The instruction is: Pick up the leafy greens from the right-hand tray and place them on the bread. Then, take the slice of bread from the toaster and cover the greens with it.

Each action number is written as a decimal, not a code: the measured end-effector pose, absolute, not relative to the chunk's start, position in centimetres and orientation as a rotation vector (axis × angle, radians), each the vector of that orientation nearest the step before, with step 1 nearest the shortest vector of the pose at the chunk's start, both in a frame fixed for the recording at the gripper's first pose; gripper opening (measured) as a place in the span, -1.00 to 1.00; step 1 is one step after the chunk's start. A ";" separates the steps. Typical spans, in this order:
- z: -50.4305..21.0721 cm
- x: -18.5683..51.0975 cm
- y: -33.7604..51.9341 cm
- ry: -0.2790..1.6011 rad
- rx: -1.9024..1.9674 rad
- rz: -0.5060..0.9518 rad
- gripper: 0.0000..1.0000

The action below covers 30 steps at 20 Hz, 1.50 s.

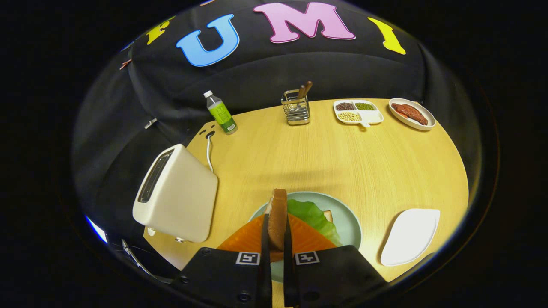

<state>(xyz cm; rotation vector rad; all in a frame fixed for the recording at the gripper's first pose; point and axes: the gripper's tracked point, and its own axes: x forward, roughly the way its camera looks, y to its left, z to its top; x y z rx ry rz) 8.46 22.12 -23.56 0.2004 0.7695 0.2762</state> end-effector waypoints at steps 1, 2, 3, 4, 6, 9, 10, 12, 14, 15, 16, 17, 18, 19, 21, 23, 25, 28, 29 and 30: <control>-23.8 8.4 21.6 0.772 0.195 0.261 -0.65; -24.1 8.4 21.1 0.774 0.189 0.245 -0.57; -24.5 8.5 20.3 0.777 0.176 0.224 -0.49; -24.8 8.5 19.7 0.779 0.165 0.207 -0.38; -25.5 8.2 18.5 0.790 0.139 0.176 -0.08; -25.7 7.8 17.5 0.792 0.139 0.158 0.31; -25.5 7.9 17.3 0.782 0.143 0.154 0.47; -24.4 7.9 16.1 0.748 0.129 0.136 0.97; -22.5 8.5 14.9 0.688 0.117 0.119 0.97; -21.3 8.6 14.5 0.658 0.118 0.115 0.97; -20.0 8.7 13.9 0.632 0.122 0.105 0.97; -18.6 8.6 13.2 0.611 0.129 0.094 0.97; -17.0 8.6 12.7 0.583 0.136 0.086 0.97; -15.2 8.7 12.0 0.549 0.137 0.079 0.97; -11.4 8.8 10.5 0.467 0.120 0.058 0.97; -7.6 8.7 9.0 0.384 0.122 0.038 0.97; -3.6 8.2 7.8 0.293 0.143 0.027 0.97; 1.5 7.4 5.6 0.174 0.108 0.028 0.96; 2.6 6.8 5.1 0.155 0.084 0.038 0.96; 3.7 6.4 4.8 0.141 0.063 0.048 0.96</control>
